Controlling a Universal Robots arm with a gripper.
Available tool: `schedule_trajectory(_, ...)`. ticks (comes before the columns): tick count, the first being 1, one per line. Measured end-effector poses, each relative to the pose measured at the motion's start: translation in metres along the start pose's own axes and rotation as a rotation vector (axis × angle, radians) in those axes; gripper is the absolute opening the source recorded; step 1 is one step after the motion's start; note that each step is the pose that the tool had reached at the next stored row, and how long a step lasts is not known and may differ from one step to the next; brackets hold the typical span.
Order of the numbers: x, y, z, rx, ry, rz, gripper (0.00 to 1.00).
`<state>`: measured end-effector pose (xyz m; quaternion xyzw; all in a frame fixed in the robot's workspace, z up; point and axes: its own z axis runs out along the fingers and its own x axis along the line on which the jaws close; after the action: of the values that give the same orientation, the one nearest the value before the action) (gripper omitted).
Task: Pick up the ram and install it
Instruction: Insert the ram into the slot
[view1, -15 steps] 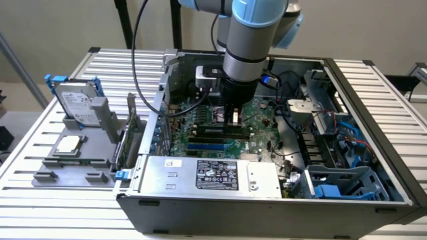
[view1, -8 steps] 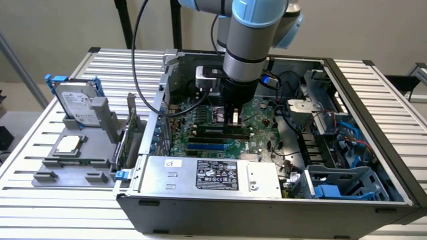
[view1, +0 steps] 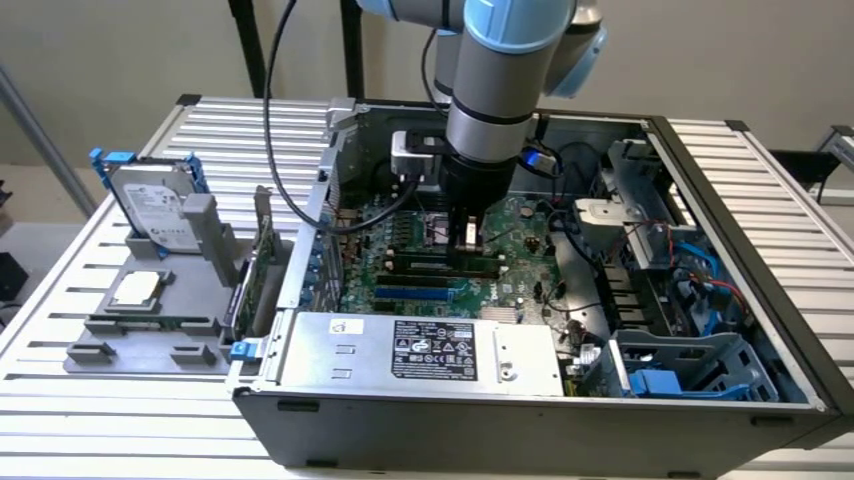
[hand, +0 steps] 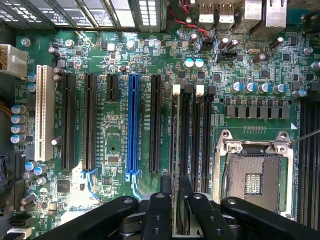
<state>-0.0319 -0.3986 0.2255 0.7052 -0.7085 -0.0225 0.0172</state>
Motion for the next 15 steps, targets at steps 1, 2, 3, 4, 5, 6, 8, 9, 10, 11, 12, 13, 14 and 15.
schedule_trajectory(1, 0.0, 0.0002, -0.0025, 0.0, 0.0001, 0.0, 0.21)
schedule_trajectory(2, 0.0, 0.0005, -0.0057, 0.0, 0.0, 0.0, 0.21)
schedule_trajectory(3, 0.0, 0.001, -0.0097, 0.0001, -0.0002, 0.0, 0.21)
schedule_trajectory(4, 0.0, 0.0016, -0.013, -0.0001, 0.0001, 0.0, 0.21)
schedule_trajectory(5, 0.0, 0.0023, -0.0155, -0.0001, 0.0, 0.0, 0.21)
schedule_trajectory(6, 0.0, 0.0032, -0.0174, 0.0, -0.0001, 0.0, 0.21)
schedule_trajectory(8, 0.0, 0.0051, -0.0195, 0.0, -0.0001, 0.0, 0.19)
schedule_trajectory(9, 0.0, 0.006, -0.0197, 0.0, 0.0, 0.0, 0.13)
schedule_trajectory(10, 0.0, 0.0065, -0.0196, 0.0001, -0.0003, 0.0, 0.11)
schedule_trajectory(11, 0.0, 0.0065, -0.0196, 0.0001, -0.0002, 0.0, 0.11)
schedule_trajectory(12, 0.0, 0.0065, -0.0196, 0.0001, -0.0002, 0.0, 0.11)
schedule_trajectory(13, 0.0, 0.0065, -0.0197, 0.0, -0.0001, 0.0, 0.11)
schedule_trajectory(14, 0.0, 0.0065, -0.0197, 0.0, -0.0001, 0.0, 0.11)
schedule_trajectory(15, 0.0, 0.0065, -0.0197, -0.0002, -0.0001, 0.0, 0.11)
